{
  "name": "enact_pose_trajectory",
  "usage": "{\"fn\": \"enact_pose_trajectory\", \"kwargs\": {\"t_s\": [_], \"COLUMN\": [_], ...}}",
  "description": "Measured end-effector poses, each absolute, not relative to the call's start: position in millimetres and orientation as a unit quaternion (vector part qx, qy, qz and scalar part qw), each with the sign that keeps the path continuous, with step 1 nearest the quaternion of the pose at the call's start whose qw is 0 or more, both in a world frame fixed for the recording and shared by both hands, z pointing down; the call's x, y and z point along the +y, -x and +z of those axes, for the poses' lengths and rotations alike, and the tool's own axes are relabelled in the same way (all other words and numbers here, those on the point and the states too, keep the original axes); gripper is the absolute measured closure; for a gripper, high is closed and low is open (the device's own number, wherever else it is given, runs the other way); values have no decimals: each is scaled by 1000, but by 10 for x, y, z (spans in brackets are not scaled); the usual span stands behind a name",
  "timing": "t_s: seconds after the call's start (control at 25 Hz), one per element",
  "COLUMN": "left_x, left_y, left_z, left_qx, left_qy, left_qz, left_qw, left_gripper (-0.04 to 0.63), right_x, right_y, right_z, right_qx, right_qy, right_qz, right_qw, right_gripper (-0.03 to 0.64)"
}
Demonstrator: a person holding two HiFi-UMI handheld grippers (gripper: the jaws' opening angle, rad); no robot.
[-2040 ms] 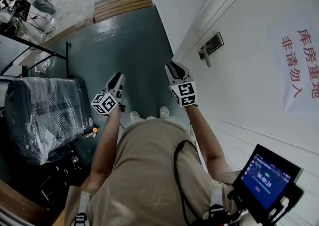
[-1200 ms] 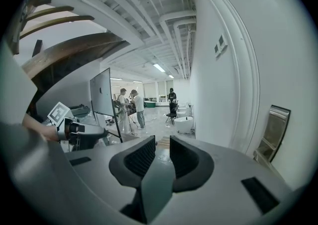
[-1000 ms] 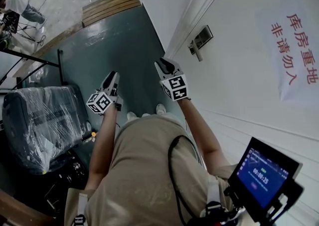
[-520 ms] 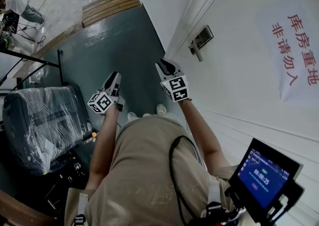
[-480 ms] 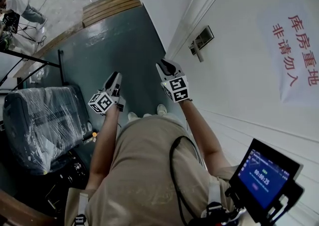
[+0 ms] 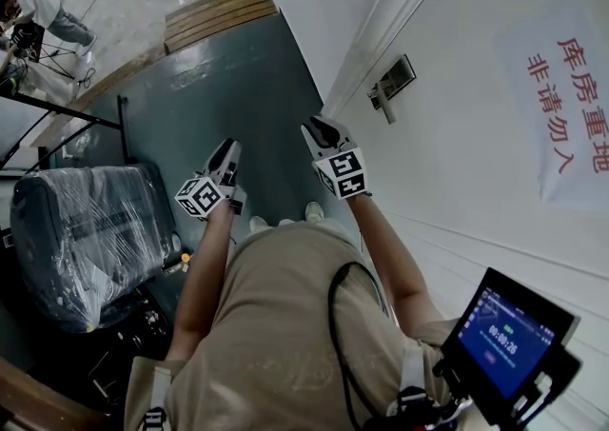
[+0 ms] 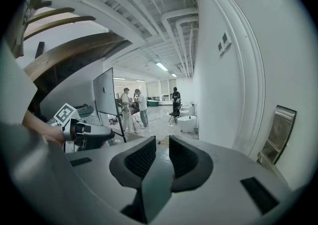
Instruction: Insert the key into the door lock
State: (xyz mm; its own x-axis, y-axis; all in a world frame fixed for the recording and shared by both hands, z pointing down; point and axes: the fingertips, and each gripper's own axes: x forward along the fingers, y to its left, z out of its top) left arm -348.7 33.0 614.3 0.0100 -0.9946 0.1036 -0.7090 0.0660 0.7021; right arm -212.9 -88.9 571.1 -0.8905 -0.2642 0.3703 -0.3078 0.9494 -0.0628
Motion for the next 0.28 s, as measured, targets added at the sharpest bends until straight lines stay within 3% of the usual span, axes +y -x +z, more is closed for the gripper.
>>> {"fn": "enact_pose_trajectory", "kwargs": {"t_s": [0.28], "left_x": [327], "left_y": [3497], "left_z": [6128], "left_qx": [-661], "left_qy": [-644], "left_qz": [-234], "left_qw": [305], "left_gripper": [471], "right_x": [-889], "right_y": [2152], "right_z": [5707], "right_qx": [-970], "right_qy": [-147], "right_qz": [65], "right_qw": [181], "right_gripper": [545]}}
